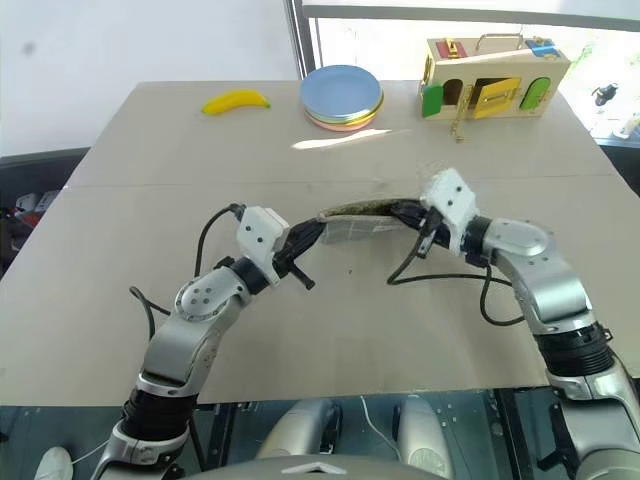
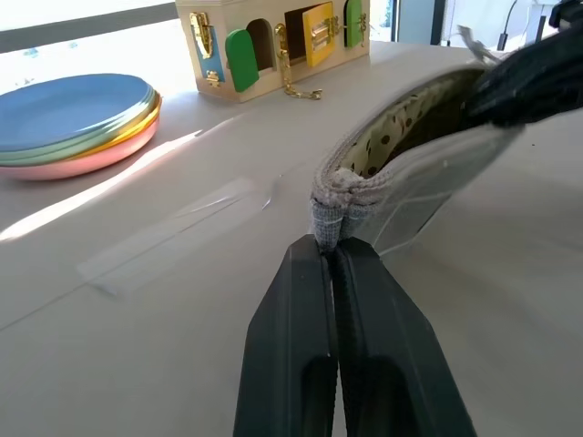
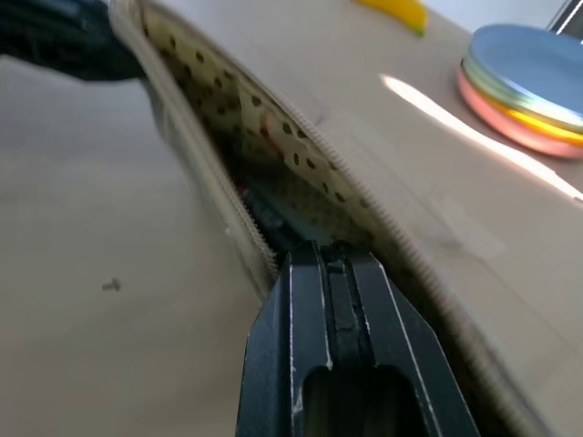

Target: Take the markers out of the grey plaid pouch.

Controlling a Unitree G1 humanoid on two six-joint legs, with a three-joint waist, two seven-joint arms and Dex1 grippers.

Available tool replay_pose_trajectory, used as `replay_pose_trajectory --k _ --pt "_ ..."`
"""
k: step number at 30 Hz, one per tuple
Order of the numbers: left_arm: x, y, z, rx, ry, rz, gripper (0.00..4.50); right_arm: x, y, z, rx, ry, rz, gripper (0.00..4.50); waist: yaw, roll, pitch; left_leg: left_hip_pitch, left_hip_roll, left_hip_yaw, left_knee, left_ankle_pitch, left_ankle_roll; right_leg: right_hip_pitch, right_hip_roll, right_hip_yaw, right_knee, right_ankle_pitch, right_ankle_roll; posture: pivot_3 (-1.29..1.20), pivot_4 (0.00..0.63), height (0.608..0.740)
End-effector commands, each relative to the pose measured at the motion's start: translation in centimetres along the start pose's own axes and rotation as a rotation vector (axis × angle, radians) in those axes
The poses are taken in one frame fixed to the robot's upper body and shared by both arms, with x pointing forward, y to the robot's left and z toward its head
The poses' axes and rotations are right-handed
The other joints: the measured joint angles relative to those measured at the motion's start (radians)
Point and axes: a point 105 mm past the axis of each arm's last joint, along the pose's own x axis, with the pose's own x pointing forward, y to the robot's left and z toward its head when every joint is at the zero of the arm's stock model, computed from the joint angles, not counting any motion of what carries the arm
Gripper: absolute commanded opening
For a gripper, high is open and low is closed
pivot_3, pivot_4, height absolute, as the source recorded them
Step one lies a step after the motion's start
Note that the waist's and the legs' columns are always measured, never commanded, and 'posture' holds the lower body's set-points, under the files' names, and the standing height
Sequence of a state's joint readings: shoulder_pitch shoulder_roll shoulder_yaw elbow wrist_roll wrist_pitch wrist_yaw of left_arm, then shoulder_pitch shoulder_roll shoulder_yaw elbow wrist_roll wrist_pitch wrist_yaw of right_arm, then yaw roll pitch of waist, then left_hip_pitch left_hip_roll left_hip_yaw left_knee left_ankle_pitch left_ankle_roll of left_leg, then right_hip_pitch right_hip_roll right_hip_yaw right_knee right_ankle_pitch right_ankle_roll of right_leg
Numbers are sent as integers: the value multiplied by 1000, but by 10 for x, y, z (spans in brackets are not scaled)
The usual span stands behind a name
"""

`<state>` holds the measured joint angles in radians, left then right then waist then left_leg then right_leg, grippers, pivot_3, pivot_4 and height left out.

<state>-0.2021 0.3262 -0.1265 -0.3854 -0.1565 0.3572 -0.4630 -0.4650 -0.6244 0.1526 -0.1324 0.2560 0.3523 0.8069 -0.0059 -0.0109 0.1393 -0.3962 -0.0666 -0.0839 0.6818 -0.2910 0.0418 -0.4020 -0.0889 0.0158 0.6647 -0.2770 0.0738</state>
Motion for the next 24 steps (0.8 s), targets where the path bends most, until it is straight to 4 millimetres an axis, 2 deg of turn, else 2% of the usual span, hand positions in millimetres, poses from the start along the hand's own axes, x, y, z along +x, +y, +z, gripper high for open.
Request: replay_pose_trajectory --k 1,3,4,5,7,14,15,18,21,24 --pt "3 -7 21 37 -85 -22 0 4 -1 2 -163 55 52 37 -2 0 0 0 0 0 0 0 0 0 0 0 0 0 0 0 150 740" --pt "4 -9 22 33 -91 -27 0 10 -5 -1 -212 83 47 37 -4 0 0 0 0 0 0 0 0 0 0 0 0 0 0 0 150 740" --pt "5 -10 23 32 -94 -29 0 13 -7 -1 -246 96 50 420 -4 0 0 0 0 0 0 0 0 0 0 -1 0 0 0 0 150 740" --pt "6 -10 24 29 -97 -29 0 16 -8 -1 -273 109 59 527 -4 0 0 0 0 0 0 0 0 0 0 -1 0 0 0 0 150 740" --pt "7 -10 24 23 -100 -29 0 21 -9 -1 -315 127 84 1095 -6 0 0 0 0 0 0 0 0 0 0 -1 0 0 0 0 150 740" --pt "12 -14 29 -100 -132 -53 0 38 -18 3 -477 170 120 4300 -5 0 0 0 0 0 0 0 0 0 0 -1 0 0 0 0 150 740" --pt "13 -15 30 -116 -135 -60 0 40 -18 3 -508 179 137 4450 -6 0 0 0 0 0 0 0 0 0 0 -1 0 0 0 0 150 740" --pt "16 -18 30 -206 -141 -86 0 45 -15 0 -573 237 230 4450 -7 0 0 0 0 0 0 0 0 0 1 -2 0 0 0 0 150 740" --pt "20 -24 33 -321 -154 -124 0 40 -12 -6 -604 337 344 4450 -6 0 0 0 0 0 0 0 0 0 1 -2 0 0 0 0 150 740" --pt "21 -31 37 -420 -165 -175 0 33 -15 4 -632 368 378 4450 -4 0 0 0 0 -1 1 0 0 0 0 -3 -1 0 0 0 150 740"
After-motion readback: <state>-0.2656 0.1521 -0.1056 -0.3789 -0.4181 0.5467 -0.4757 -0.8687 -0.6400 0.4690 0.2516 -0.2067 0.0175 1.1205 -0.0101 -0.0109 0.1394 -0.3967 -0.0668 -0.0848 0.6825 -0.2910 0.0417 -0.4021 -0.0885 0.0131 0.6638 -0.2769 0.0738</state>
